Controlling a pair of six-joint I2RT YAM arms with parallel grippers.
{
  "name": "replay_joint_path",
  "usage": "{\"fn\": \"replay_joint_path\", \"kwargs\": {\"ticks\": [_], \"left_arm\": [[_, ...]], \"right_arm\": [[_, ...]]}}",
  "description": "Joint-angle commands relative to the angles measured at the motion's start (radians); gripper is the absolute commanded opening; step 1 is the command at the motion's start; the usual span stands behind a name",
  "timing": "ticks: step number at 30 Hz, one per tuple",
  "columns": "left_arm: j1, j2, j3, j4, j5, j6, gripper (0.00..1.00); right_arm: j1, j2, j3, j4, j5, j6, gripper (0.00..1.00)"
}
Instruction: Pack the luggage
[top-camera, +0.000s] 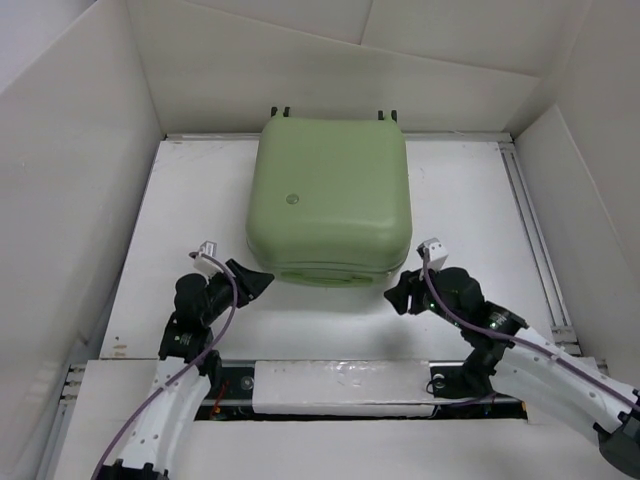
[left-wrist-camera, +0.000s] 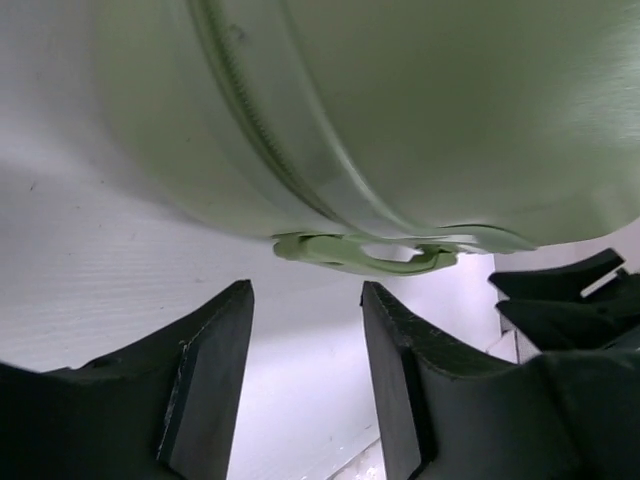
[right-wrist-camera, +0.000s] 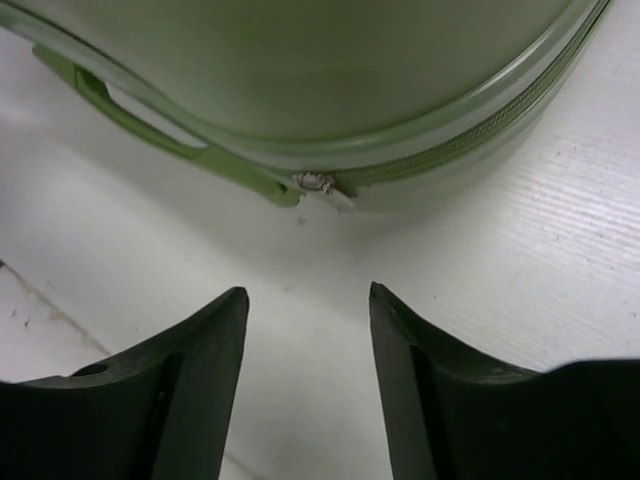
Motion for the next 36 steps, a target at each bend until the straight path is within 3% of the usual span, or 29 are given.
{"fn": "replay_joint_path", "kwargs": {"ticks": [1,10,14,15,18,22,28,30,31,36], "left_arm": [[-0.001,0.053,-0.03,0.166,0.045,0.008,0.46],[-0.001,0.241,-0.079,0.409,0.111,0.037,0.71],[-0.114,0.317,-0.025,0.458,0.018,0.046,0.74],[-0.201,0.374,-0.016,0.473,-0.06,0.046,0.74],[-0.323,0.495,0.007,0.556,-0.155,0.004,0.69],[-0.323,0.604,0.007,0.666,-0.165,-0.029,0.66],[-0.323,0.638,0.053,0.677,-0.174,-0.029,0.6],[-0.323,0.65,0.053,0.688,-0.174,-0.02,0.56],[-0.323,0.65,0.062,0.699,-0.162,-0.02,0.52],[-0.323,0.722,0.053,0.777,-0.124,-0.038,0.2]], "right_arm": [[-0.02,0.016,-0.012,0.263,0.054,-0.009,0.59],[-0.089,0.243,0.01,0.412,-0.027,-0.087,0.65],[-0.1,0.257,0.019,0.471,-0.027,-0.097,0.61],[-0.1,0.257,0.019,0.481,-0.027,-0.097,0.6],[-0.12,0.226,-0.001,0.49,-0.027,-0.097,0.53],[-0.158,0.201,-0.001,0.499,-0.093,-0.107,0.52],[-0.179,0.229,-0.039,0.598,-0.203,-0.107,0.62],[-0.179,0.244,-0.039,0.628,-0.213,-0.084,0.61],[-0.179,0.258,-0.048,0.642,-0.223,-0.084,0.55],[-0.179,0.267,-0.059,0.708,-0.222,-0.054,0.5]]}}
